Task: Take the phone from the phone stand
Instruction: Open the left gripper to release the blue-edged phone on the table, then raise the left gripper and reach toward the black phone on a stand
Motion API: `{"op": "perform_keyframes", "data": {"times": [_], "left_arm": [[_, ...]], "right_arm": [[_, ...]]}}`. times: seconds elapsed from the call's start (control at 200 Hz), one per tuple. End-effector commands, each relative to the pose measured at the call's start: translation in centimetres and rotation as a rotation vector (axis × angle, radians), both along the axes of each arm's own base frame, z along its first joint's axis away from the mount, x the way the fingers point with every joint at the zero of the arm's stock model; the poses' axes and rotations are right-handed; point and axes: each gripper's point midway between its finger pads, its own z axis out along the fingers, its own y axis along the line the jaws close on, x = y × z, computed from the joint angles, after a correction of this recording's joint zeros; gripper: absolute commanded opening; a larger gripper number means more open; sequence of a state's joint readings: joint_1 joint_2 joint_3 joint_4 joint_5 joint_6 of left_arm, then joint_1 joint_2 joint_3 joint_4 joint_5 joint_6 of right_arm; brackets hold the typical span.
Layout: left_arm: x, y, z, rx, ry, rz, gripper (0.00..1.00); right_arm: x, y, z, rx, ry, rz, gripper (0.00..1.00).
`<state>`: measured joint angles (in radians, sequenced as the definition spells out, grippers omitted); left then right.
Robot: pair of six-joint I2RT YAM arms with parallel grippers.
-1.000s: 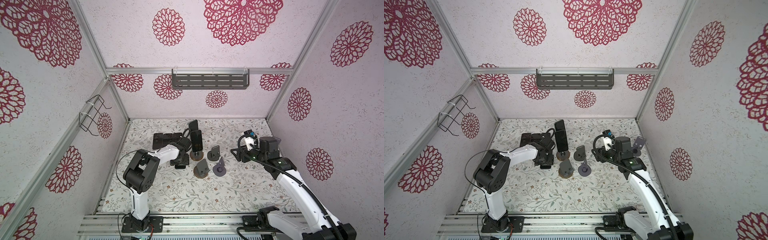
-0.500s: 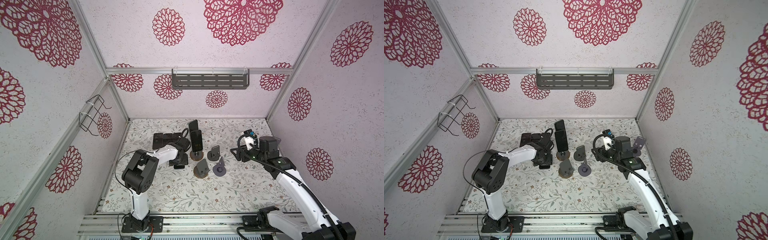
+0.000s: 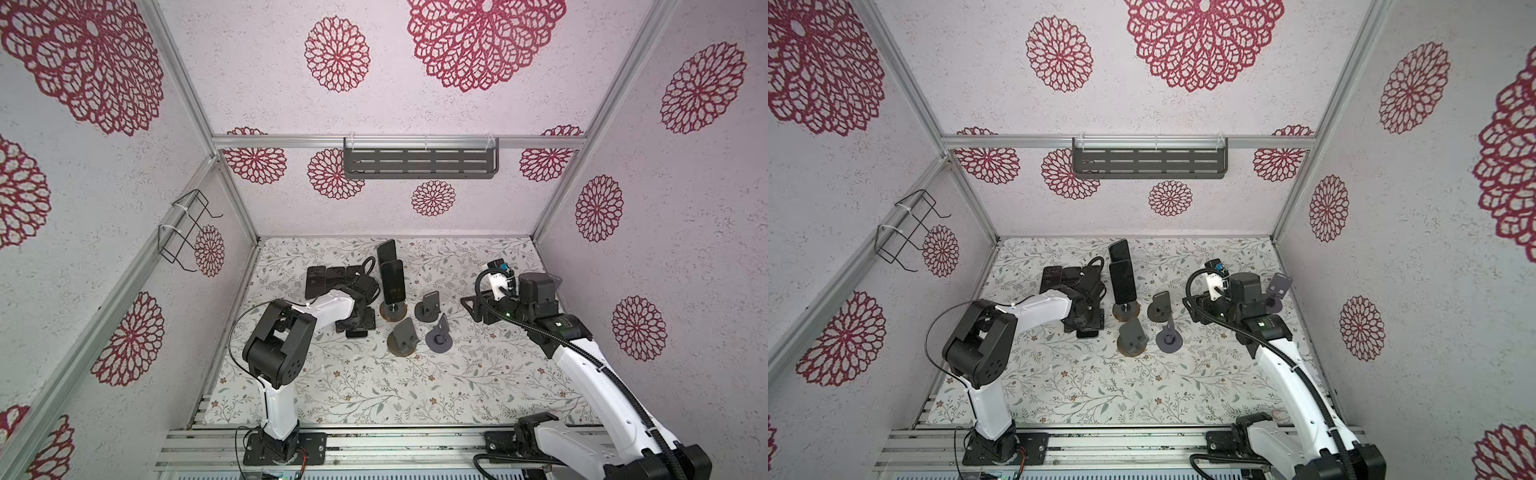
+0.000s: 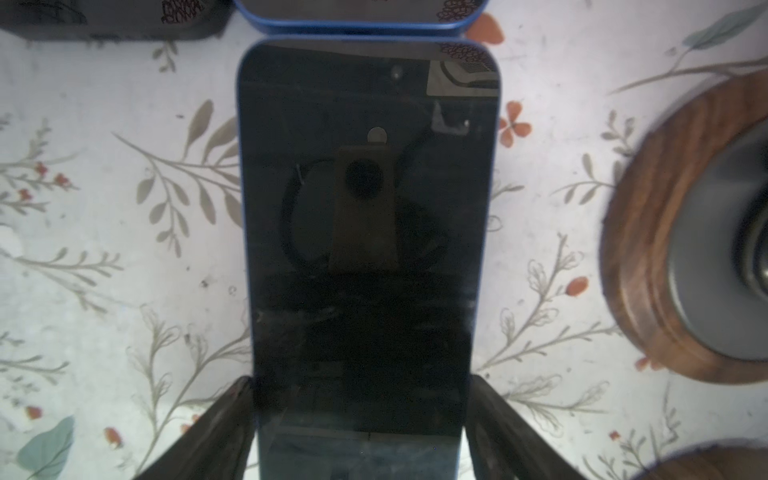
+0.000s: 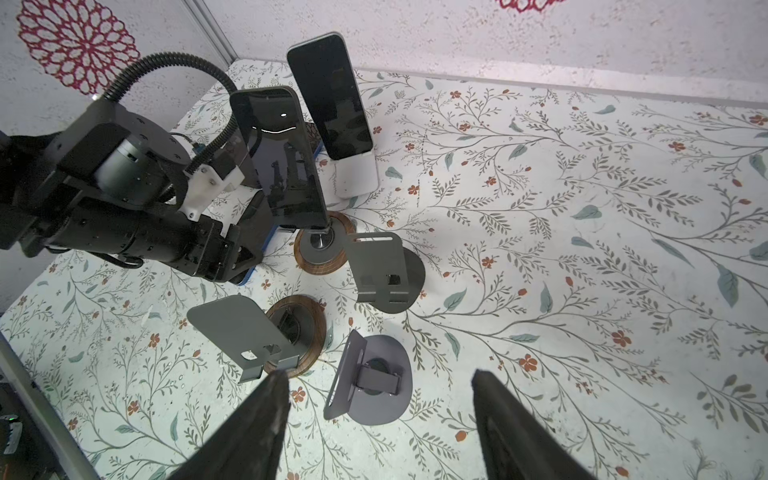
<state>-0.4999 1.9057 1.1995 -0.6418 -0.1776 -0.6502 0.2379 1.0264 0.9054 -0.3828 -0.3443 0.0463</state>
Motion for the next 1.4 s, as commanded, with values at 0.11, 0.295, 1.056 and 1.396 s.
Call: {"op": "perform_keyframes", "data": {"times": [0.11,0.295,1.056,1.396], "left_arm": [[0.0,1.2,3.3,0.028,-0.054,-0.008,0.83],[0.5,0.3,6.2,-0.018,-0.137,-0.069,0.86],[5.7,-5.6,21.3,-0.768,-0.640,-0.547,0.73],[8.7,-7.7,19.0,-0.839,-0.570,-0.595,0.76]], "right_arm": [[-0.1,0.2,1.0,0.045,-0.012,-0.004,0.73],[-0.2,0.5,0.9,0.070,-0.001,0.004,0.74],[-1.2,2.0,1.7,0.156,0.029,0.072,0.74],[-2.1,1.3,1.6,0.121,0.034,0.052,0.74]]}}
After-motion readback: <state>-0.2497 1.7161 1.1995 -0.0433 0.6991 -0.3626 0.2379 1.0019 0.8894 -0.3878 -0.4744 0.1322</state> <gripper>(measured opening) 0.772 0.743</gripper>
